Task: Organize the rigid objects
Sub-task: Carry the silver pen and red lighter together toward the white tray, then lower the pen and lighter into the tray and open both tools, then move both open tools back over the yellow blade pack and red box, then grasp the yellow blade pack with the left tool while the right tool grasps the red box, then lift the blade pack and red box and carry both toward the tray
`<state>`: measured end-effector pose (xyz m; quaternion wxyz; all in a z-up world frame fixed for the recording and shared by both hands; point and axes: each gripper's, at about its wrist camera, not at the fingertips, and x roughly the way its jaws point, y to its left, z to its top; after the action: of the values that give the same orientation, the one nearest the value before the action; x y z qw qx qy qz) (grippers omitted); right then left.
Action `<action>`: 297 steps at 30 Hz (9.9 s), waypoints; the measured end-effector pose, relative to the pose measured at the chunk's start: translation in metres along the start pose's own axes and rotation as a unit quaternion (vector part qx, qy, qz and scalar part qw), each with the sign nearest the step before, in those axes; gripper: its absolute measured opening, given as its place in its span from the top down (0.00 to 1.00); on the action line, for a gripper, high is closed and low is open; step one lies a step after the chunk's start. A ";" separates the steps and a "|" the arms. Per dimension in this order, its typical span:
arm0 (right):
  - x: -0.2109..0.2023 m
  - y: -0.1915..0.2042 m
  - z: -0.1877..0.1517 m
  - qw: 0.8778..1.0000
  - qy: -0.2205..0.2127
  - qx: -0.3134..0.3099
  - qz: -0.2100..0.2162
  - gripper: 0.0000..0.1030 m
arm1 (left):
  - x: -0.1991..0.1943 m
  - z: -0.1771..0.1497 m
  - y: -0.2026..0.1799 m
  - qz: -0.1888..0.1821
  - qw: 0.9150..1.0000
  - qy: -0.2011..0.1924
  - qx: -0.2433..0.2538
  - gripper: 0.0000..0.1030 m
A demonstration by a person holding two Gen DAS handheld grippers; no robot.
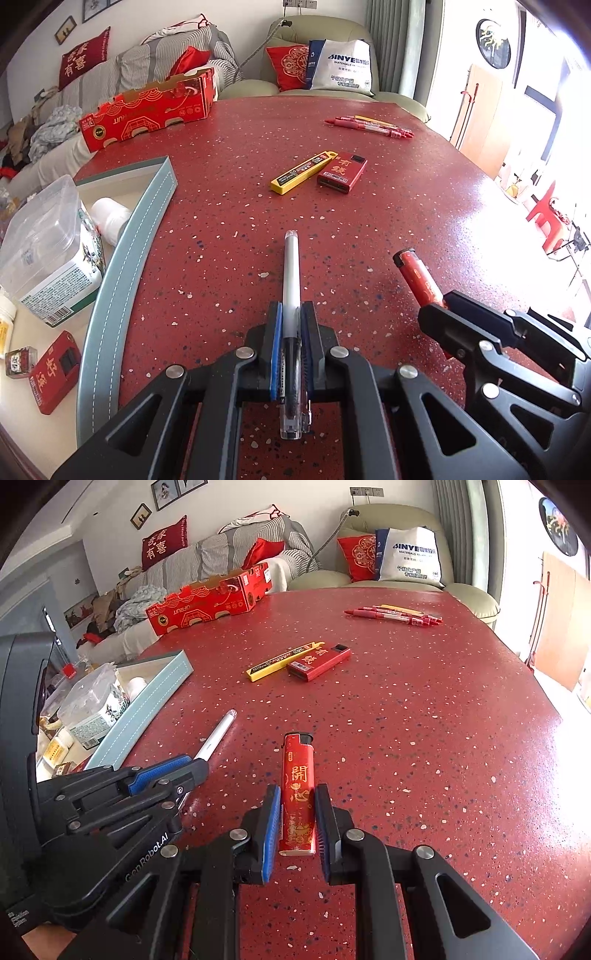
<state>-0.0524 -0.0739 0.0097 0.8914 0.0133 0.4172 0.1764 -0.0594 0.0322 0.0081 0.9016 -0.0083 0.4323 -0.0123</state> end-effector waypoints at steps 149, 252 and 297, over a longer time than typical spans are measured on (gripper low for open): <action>-0.005 0.109 0.034 0.996 -0.025 -0.049 0.065 0.80 | -0.134 -0.018 0.183 0.046 0.991 -0.079 -0.103 0.39; -0.008 -0.004 -0.006 0.996 0.026 -0.055 -0.061 0.66 | -0.007 -0.002 -0.020 -0.043 0.999 0.022 0.021 0.85; -0.062 0.031 -0.094 0.995 -0.053 -0.041 -0.069 0.65 | -0.068 -0.089 -0.021 -0.026 0.998 -0.046 0.042 0.85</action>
<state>-0.1692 -0.0764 -0.0006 0.9222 -0.0433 0.3615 0.1303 -0.1717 0.0129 0.0060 0.9195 0.0179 0.3890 -0.0539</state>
